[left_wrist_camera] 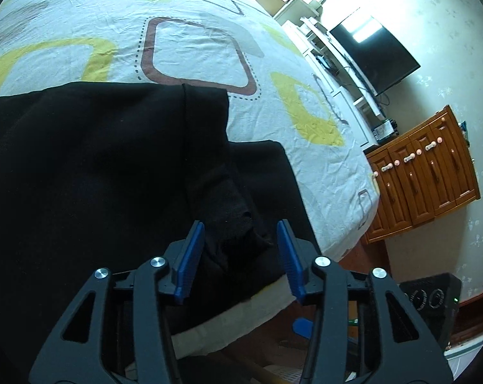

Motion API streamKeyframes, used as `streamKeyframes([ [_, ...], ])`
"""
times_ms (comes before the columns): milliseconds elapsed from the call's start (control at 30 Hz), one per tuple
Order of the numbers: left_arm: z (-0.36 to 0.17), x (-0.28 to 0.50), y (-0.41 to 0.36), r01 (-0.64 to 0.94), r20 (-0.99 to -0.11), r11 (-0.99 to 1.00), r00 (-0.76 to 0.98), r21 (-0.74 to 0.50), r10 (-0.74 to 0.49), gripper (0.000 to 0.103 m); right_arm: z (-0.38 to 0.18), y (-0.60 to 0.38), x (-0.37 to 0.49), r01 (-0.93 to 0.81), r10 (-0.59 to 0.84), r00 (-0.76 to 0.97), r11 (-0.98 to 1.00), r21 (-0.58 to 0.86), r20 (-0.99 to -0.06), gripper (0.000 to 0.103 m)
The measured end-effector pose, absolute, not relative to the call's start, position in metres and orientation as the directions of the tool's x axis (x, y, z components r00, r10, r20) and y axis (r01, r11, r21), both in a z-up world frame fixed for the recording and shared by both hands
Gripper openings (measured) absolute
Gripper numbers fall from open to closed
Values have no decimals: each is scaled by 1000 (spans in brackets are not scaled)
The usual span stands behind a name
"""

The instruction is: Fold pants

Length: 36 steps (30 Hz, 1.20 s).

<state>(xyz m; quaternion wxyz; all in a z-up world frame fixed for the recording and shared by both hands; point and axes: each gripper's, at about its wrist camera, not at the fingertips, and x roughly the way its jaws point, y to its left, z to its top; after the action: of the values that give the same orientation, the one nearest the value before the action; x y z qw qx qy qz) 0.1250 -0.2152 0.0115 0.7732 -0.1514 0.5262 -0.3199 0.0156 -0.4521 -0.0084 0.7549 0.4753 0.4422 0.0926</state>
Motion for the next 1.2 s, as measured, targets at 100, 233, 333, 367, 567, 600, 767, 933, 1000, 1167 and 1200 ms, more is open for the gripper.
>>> streamKeyframes([
  [100, 34, 106, -188, 344, -652, 717, 299, -607, -696, 74, -9, -460, 20, 255, 572, 601, 526, 812, -559, 72],
  [233, 43, 90, -122, 313, -615, 735, 404, -602, -677, 86, 11, -472, 34, 146, 537, 653, 603, 785, -534, 72],
  [333, 22, 90, -69, 214, -635, 776, 469, -593, -614, 87, 19, -476, 57, 83, 533, 662, 646, 759, -527, 72],
  [367, 11, 93, -53, 163, -648, 784, 476, -598, -594, 87, 17, -476, 67, 77, 552, 646, 640, 765, -527, 72],
  [567, -54, 99, 16, -118, -612, 641, 470, -758, -637, 87, -14, -458, 118, 130, 603, 554, 619, 775, -574, 72],
  [600, -63, 98, 20, -139, -591, 607, 470, -783, -655, 87, -17, -454, 121, 126, 615, 539, 617, 777, -576, 72],
  [767, -64, 93, 15, -77, -569, 617, 491, -783, -660, 88, -24, -420, 133, 85, 636, 456, 665, 742, -622, 60],
  [933, -62, 89, 11, -52, -562, 621, 492, -782, -665, 90, -32, -408, 137, 90, 614, 433, 699, 710, -660, 25],
  [1000, -62, 89, 12, -51, -561, 619, 486, -783, -670, 90, -28, -409, 135, 92, 618, 448, 687, 720, -646, 22],
  [1167, -62, 91, 10, -68, -560, 602, 464, -795, -686, 90, -6, -414, 125, 42, 630, 499, 668, 743, -595, 18],
  [1200, -62, 91, 8, -71, -557, 595, 456, -800, -694, 90, -1, -417, 123, 37, 633, 508, 661, 750, -583, 18],
])
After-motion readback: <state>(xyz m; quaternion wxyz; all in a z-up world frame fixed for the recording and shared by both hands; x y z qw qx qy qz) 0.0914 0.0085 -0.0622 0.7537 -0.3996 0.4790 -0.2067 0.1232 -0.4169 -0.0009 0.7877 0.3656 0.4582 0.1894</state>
